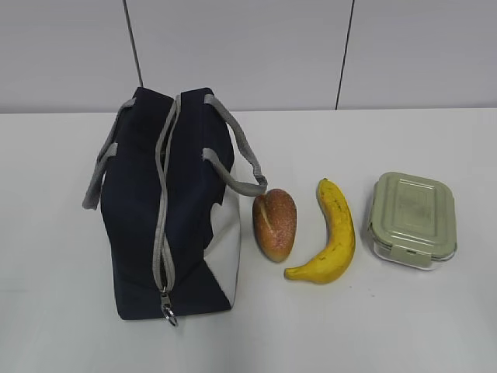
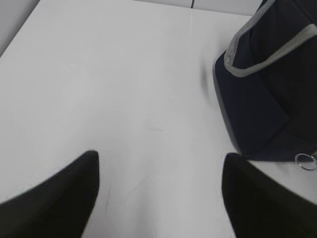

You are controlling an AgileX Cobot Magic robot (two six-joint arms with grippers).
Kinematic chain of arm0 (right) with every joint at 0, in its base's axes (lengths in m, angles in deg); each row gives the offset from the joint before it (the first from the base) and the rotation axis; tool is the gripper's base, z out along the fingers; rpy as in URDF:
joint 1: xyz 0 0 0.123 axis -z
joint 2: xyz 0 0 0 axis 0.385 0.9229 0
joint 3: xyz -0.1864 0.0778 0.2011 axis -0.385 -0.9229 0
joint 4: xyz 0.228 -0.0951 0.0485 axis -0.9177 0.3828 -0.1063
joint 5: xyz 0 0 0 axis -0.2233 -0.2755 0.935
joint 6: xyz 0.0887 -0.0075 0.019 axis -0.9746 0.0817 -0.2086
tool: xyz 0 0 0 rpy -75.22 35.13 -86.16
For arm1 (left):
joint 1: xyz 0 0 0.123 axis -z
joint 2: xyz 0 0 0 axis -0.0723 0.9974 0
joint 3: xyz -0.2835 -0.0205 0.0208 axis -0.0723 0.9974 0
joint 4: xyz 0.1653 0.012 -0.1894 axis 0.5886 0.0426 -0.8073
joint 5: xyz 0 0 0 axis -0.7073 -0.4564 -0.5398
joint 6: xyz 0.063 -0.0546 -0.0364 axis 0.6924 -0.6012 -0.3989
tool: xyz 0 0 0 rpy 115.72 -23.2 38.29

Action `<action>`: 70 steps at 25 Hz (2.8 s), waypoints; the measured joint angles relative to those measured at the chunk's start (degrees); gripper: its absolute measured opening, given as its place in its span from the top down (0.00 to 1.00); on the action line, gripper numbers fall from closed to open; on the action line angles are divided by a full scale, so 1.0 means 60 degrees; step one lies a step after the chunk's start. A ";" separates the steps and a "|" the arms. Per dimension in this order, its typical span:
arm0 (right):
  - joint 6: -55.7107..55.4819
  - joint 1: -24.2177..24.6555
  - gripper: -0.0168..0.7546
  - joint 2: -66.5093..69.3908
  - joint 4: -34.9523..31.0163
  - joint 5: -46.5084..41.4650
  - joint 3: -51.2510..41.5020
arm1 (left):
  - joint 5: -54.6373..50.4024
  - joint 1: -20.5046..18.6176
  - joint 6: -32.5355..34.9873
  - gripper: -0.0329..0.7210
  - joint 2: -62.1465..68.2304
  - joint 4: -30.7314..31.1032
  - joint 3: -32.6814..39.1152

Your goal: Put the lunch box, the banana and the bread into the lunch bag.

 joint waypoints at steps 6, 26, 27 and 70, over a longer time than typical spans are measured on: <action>0.0000 0.0000 0.51 0.0000 0.0000 0.0000 0.0000 | -0.0004 0.0000 0.0000 0.30 0.0000 0.0000 0.0000; 0.0000 0.0000 0.51 0.0000 0.0000 0.0000 0.0000 | 0.0504 0.0000 0.0064 0.35 0.2683 -0.0235 -0.1215; 0.0000 0.0000 0.51 0.0000 0.0000 0.0000 0.0000 | 0.0535 0.0000 0.0082 0.36 0.3108 -0.0249 -0.1424; 0.0000 0.0000 0.51 0.0000 0.0000 0.0000 0.0000 | 0.0407 0.2536 0.1728 0.24 1.6612 -0.3091 -0.9118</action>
